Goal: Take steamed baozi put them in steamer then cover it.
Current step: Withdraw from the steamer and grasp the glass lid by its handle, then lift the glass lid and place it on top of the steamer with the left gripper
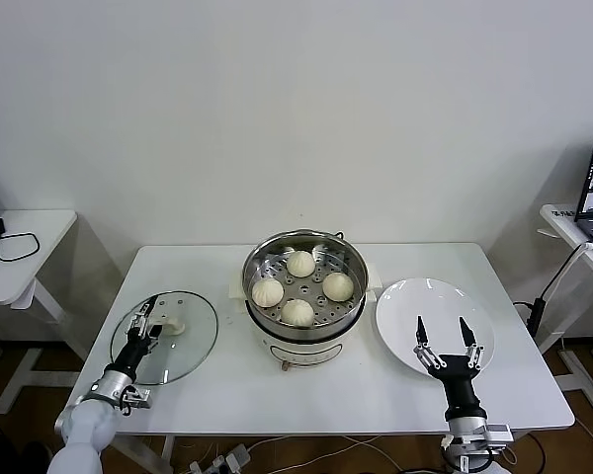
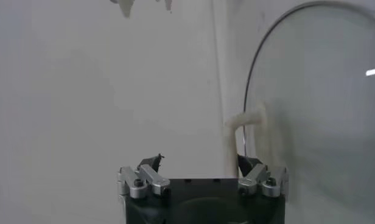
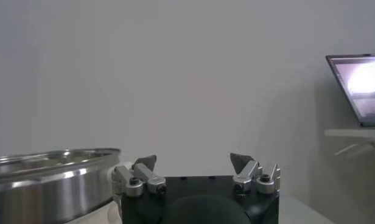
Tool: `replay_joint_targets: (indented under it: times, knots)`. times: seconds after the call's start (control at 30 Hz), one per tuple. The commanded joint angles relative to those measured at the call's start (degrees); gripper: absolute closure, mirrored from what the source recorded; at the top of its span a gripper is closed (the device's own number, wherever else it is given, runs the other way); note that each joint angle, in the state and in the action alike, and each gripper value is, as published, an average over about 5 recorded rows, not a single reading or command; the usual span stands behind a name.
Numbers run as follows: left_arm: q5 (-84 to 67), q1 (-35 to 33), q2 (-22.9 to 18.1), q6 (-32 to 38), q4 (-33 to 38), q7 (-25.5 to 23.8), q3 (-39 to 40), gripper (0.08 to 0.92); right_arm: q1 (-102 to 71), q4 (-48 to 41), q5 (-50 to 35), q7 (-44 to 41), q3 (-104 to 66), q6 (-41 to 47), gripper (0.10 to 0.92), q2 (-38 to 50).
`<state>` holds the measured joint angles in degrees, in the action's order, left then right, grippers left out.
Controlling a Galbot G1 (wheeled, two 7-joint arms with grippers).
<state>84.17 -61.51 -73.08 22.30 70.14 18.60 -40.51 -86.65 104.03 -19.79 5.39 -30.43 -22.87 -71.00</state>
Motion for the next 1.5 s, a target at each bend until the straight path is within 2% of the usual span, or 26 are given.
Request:
replay_joint_targets:
  times: [0.03,0.17,0.27,0.67,0.87,0.97,1.17,1.3,1.5]
  knots:
    - [0.70,2.54,-0.04,-0.65,-2.91,0.44,0.93,0.177,-0.04,-0.42,0.15,-0.08,-0.03,-0.09,0.203,-0.18]
    - [0.68,2.93,0.04,-1.22,-4.00,0.79,1.39,0.177,-0.10,-0.62,0.20,-0.17,-0.14,-0.20,0.203,-0.13]
    - [0.71,3.04,0.11,-1.78,-4.92,1.08,1.72,0.208,-0.08,-0.74,0.20,-0.20,-0.24,-0.32,0.203,-0.13]
    - [1.14,2.56,-0.17,-2.12,-4.78,2.11,2.33,0.545,0.55,-1.78,0.28,-0.22,-0.16,-0.70,0.203,-0.13]
    - [1.22,1.90,-0.46,-2.18,-2.31,2.65,1.94,0.719,1.01,-2.27,0.28,-0.18,-0.08,-0.82,0.203,-0.12]
    - [0.54,0.27,-0.70,-2.46,2.89,2.42,0.93,0.790,1.24,-2.37,0.27,-0.12,-0.11,-0.82,0.203,-0.11]
    - [-4.49,-5.10,-0.34,-5.29,17.01,-0.66,-1.01,0.810,1.45,-2.34,0.38,-0.09,0.02,-0.79,0.203,-0.21]
    - [-11.30,-9.35,1.09,-10.77,28.24,-6.55,-1.86,0.810,1.46,-2.17,0.44,-0.11,0.04,-0.77,0.203,-0.17]
    - [-20.09,-13.17,5.83,-24.88,42.05,-17.99,2.62,0.810,1.44,-2.11,0.46,-0.19,0.07,-0.79,0.203,0.01]
